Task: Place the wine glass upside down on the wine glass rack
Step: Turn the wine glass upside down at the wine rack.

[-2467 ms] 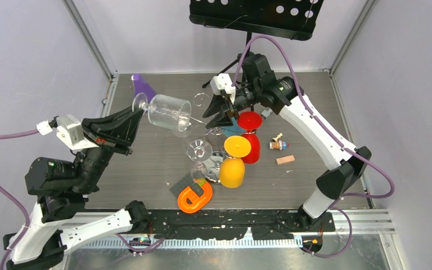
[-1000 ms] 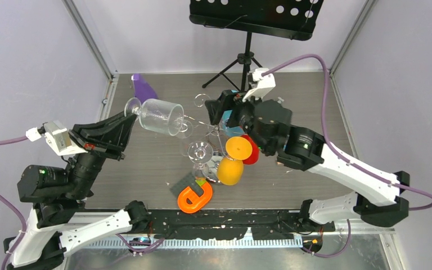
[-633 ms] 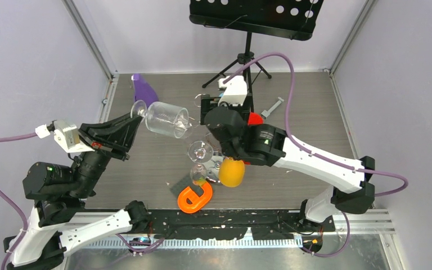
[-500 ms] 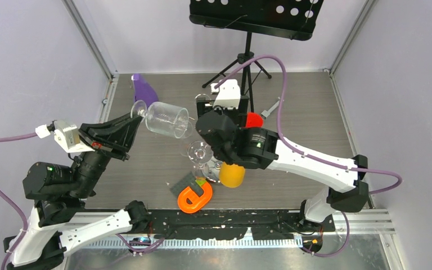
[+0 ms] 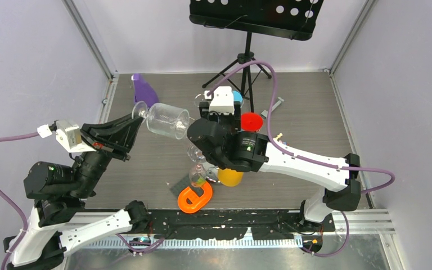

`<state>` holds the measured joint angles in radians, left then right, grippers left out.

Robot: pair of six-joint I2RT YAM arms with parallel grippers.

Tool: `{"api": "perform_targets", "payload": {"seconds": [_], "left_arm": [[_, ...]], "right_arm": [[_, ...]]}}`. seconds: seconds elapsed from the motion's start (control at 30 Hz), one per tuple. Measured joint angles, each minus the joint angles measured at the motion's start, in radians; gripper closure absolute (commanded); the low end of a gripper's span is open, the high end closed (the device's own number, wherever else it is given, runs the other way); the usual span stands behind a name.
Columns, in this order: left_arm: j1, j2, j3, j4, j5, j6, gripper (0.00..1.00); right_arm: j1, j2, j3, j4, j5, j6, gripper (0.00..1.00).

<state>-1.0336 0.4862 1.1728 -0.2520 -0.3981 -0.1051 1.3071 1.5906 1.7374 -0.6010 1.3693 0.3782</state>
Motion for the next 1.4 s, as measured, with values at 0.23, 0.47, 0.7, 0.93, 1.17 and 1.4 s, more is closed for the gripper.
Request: {"api": "perform_targets", "payload": {"seconds": [0.23,0.47,0.7,0.93,1.17,1.4], "left_arm": [[0.0,-0.002,0.0,-0.009,0.001,-0.003,1.0],[0.0,-0.009,0.0,-0.014,0.001,-0.012,1.0],[0.0,-0.01,0.0,-0.016,0.001,-0.016,1.0],[0.0,-0.014,0.0,-0.016,0.001,-0.016,1.0],[0.0,-0.016,0.0,-0.016,0.001,-0.016,1.0],[0.0,-0.016,0.0,-0.016,0.0,-0.016,1.0]], "right_arm": [[0.006,0.0,-0.003,-0.032,-0.002,0.063,0.41],[0.006,0.0,-0.01,-0.067,-0.005,0.124,0.37],[0.006,0.005,-0.02,-0.082,-0.018,0.14,0.43],[0.006,0.011,-0.021,-0.081,-0.034,0.151,0.55],[0.007,0.013,-0.023,-0.076,-0.048,0.15,0.64],[0.007,0.013,-0.048,-0.011,-0.042,0.116,0.75]]}}
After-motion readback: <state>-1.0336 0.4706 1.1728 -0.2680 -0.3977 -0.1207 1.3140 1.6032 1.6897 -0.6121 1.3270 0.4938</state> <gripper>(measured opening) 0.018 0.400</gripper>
